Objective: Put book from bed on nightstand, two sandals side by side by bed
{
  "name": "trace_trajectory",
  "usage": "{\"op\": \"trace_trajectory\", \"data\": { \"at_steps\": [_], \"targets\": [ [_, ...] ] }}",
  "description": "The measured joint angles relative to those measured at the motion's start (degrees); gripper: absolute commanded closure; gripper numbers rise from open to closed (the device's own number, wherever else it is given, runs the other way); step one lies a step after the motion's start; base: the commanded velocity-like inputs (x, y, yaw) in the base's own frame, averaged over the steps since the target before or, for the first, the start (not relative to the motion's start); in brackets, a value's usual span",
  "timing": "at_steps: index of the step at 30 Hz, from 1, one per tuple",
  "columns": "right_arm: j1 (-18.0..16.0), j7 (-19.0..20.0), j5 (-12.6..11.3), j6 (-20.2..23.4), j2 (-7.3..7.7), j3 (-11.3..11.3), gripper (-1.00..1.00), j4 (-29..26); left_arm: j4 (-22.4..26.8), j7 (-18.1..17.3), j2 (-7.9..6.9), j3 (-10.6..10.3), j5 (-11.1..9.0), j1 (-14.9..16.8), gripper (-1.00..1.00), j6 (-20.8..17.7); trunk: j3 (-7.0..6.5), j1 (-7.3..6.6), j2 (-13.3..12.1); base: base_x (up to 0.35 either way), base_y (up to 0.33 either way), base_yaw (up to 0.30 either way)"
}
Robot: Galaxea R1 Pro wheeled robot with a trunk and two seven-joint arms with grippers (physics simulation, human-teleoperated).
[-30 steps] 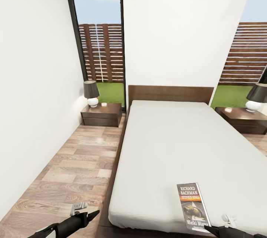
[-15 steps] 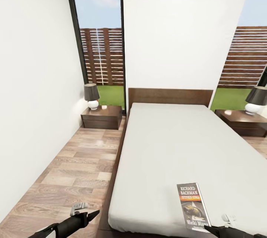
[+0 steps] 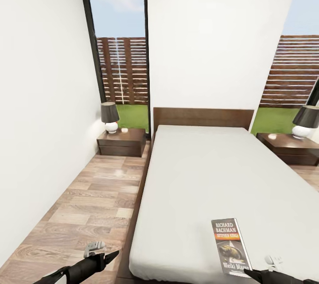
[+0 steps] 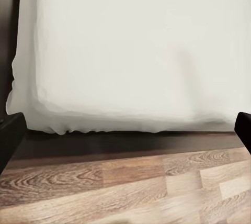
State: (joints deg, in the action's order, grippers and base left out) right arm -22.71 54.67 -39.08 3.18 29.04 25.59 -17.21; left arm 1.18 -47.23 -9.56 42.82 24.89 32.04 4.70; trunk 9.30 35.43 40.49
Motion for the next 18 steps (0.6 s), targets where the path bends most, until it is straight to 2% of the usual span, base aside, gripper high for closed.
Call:
{"op": "trace_trajectory", "data": {
  "at_steps": [8,18],
  "targets": [
    [0.0,0.0,0.0,0.0,0.00,0.0,1.00,0.0,0.0,0.0,0.00,0.0,0.0,0.0,-1.00,0.0,-0.09,0.00,0.0,0.000,0.000,0.000],
    [0.0,0.0,0.0,0.0,0.00,0.0,1.00,0.0,0.0,0.0,0.00,0.0,0.0,0.0,-1.00,0.0,-0.91,0.00,0.0,0.000,0.000,0.000]
  ]
}}
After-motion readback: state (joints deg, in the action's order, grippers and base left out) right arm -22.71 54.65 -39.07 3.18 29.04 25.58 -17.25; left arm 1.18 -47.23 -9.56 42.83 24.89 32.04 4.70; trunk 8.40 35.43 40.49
